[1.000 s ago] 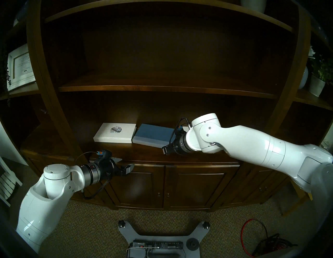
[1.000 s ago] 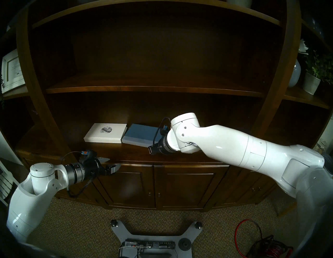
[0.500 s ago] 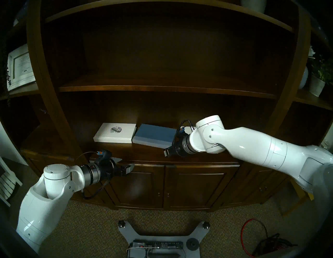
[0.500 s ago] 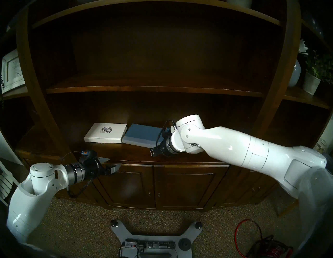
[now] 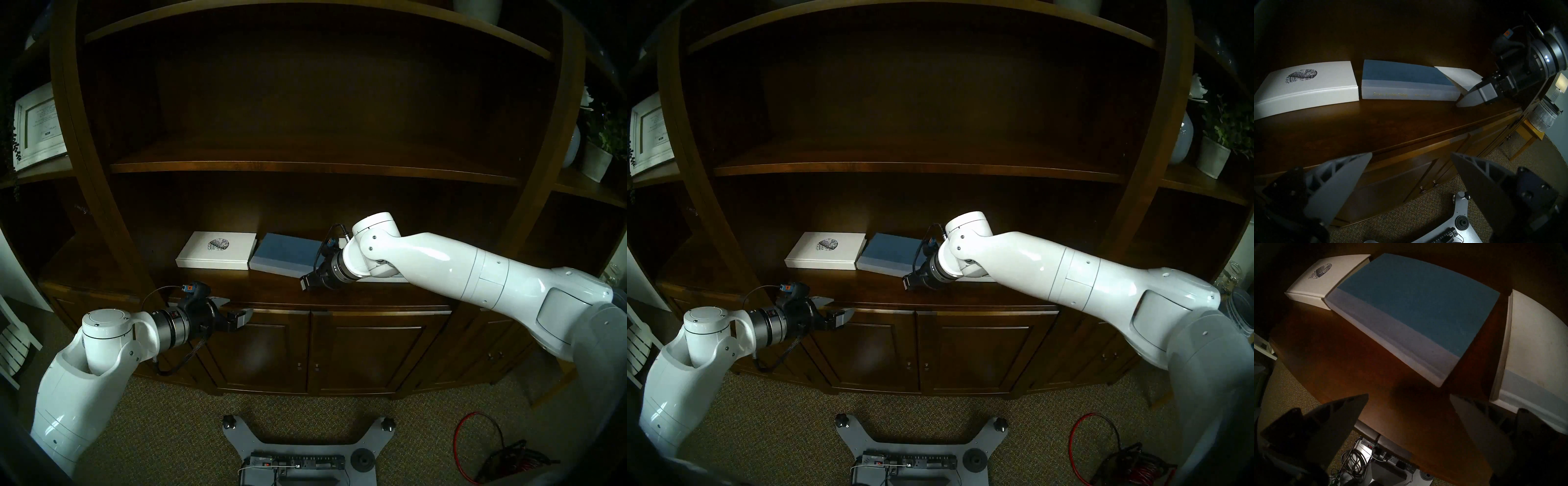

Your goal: Close the books and align them horizontally on the shelf

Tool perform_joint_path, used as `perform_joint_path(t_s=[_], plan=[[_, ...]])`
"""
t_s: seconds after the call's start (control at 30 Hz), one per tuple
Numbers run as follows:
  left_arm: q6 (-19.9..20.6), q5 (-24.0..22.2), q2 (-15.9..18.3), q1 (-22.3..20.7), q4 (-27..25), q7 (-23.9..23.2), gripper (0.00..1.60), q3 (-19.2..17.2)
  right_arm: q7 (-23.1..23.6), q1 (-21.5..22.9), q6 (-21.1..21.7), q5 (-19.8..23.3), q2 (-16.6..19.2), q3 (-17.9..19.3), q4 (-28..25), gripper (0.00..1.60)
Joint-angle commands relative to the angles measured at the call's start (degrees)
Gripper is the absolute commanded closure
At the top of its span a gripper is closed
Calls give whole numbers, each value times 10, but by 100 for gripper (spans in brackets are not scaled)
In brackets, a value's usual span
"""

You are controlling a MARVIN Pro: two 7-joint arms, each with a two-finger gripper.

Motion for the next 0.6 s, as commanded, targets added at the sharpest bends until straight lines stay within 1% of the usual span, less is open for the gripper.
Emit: perform_joint_path(t_s=[0.0,0.13,0.3,0.57], plan=[[-7,0,0,-10,-13,1,0,-7,-22,33,-8,-54,-62,-12,33,0],[-7,0,0,-10,-13,1,0,-7,-39,37,-11,-82,-80,-27,43,0],[-7,0,0,-10,-13,1,0,-7,-76,42,-15,-120,-100,-50,48,0],[-8,0,0,-10,-13,1,0,-7,-142,47,-21,-155,-116,-75,54,0]])
